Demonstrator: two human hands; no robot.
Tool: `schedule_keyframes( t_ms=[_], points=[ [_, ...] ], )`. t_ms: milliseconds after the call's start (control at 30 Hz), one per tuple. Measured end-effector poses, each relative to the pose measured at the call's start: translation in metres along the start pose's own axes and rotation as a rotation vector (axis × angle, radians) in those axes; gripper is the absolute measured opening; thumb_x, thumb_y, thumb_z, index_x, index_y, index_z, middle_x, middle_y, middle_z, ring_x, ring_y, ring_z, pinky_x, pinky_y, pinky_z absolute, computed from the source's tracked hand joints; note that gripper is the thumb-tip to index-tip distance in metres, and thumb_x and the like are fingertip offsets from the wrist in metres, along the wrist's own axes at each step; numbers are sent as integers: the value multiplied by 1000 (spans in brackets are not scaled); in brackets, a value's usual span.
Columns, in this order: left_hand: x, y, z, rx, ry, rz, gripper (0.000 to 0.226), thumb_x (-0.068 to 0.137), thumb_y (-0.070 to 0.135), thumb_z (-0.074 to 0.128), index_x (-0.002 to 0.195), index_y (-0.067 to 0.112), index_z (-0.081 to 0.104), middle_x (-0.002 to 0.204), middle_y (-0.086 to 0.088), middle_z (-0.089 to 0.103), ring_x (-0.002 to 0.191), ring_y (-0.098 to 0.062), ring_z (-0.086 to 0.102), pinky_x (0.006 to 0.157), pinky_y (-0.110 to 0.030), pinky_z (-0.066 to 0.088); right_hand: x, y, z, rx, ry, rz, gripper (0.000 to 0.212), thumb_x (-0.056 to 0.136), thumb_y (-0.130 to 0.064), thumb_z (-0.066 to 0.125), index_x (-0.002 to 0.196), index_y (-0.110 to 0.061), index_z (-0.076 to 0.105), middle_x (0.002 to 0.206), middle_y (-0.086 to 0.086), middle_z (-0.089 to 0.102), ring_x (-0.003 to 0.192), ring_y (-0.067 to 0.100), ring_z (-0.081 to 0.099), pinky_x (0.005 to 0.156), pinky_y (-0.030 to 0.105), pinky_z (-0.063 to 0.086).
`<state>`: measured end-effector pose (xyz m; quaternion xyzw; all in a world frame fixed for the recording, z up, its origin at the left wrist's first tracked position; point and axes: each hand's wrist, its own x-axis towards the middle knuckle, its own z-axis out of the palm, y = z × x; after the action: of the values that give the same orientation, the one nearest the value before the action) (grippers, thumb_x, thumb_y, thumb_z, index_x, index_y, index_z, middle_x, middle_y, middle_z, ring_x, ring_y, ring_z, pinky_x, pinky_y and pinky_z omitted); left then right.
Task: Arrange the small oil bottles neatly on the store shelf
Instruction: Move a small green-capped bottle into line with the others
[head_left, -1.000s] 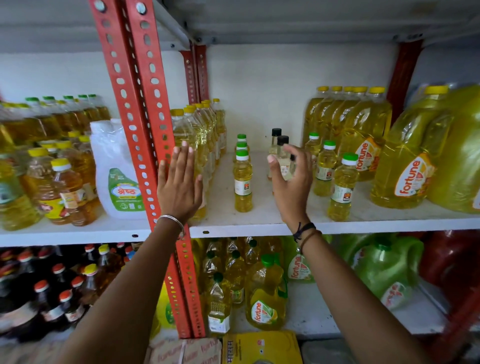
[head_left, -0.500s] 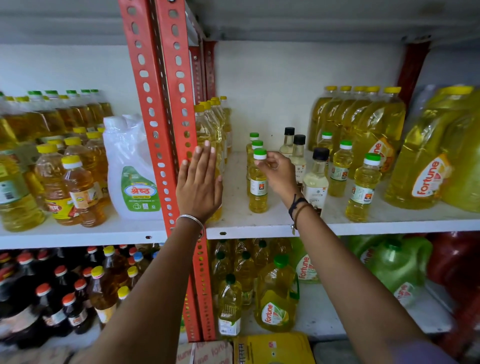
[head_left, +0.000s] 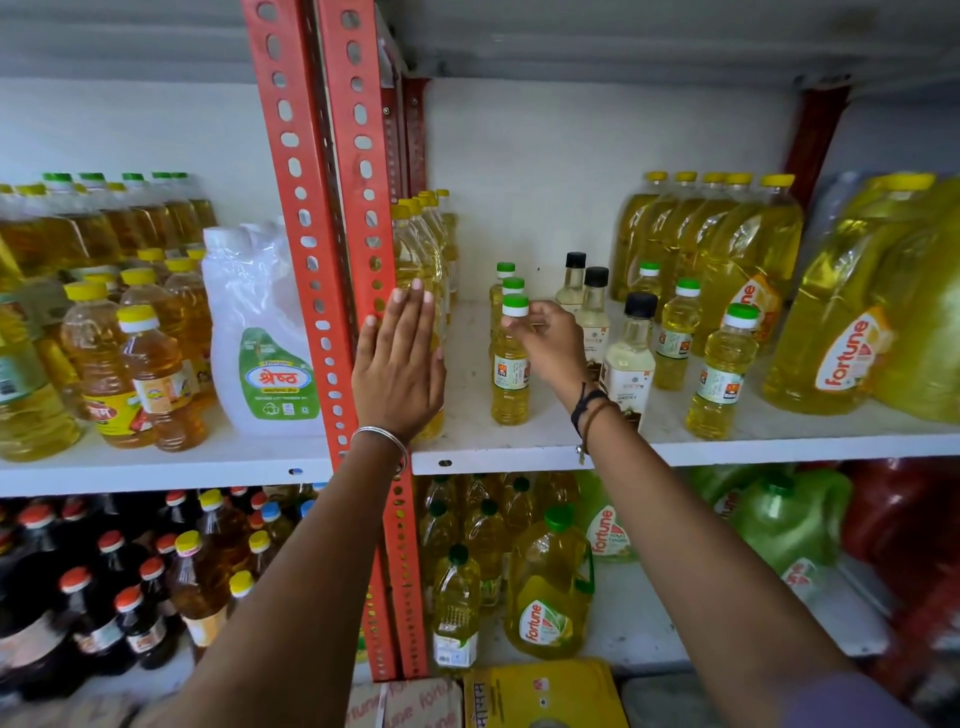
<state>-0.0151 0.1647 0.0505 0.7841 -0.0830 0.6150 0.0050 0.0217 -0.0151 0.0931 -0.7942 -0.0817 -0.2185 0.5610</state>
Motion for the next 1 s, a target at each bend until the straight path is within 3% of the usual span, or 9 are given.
schedule_keyframes(
  t_ms=[267, 500, 633, 833, 1000],
  points=[
    [0, 0, 0, -6, -6, -5, 57, 96, 28, 31, 148, 8, 26, 154, -7, 25, 146, -13, 1, 118, -36, 3, -3, -10, -2, -13, 43, 22, 36, 66, -43, 78, 85, -24, 54, 81, -16, 57, 82, 11, 58, 76, 32, 47],
    [1, 0, -1, -8, -8, -5, 57, 95, 28, 32, 148, 8, 26, 155, -6, 23, 146, -14, 1, 118, -36, 2, -6, -7, -1, -84, 56, -32, 43, 71, -53, 72, 93, -20, 55, 100, -2, 62, 90, 14, 58, 74, 30, 44],
    [0, 0, -1, -10, -7, -5, 57, 95, 28, 32, 148, 8, 26, 155, -5, 21, 146, -14, 1, 118, -36, 2, -10, -2, -2, -35, 2, -53, 38, 83, -41, 65, 107, -12, 62, 111, 6, 66, 95, 13, 58, 74, 22, 42],
    [0, 0, -1, -10, -10, -4, 57, 95, 29, 31, 148, 7, 27, 154, -7, 24, 146, -14, 1, 118, -36, 2, -8, -7, -12, -72, -43, -66, 33, 81, -33, 69, 103, -8, 68, 107, 8, 70, 92, 14, 60, 65, 13, 39],
    [1, 0, -1, -12, -10, -5, 57, 95, 29, 32, 148, 8, 26, 155, -6, 22, 146, -13, -1, 118, -36, 1, -18, -7, -21, -61, -48, -85, 35, 80, -34, 70, 104, -8, 70, 107, 10, 71, 96, 18, 63, 72, 21, 42]
  ],
)
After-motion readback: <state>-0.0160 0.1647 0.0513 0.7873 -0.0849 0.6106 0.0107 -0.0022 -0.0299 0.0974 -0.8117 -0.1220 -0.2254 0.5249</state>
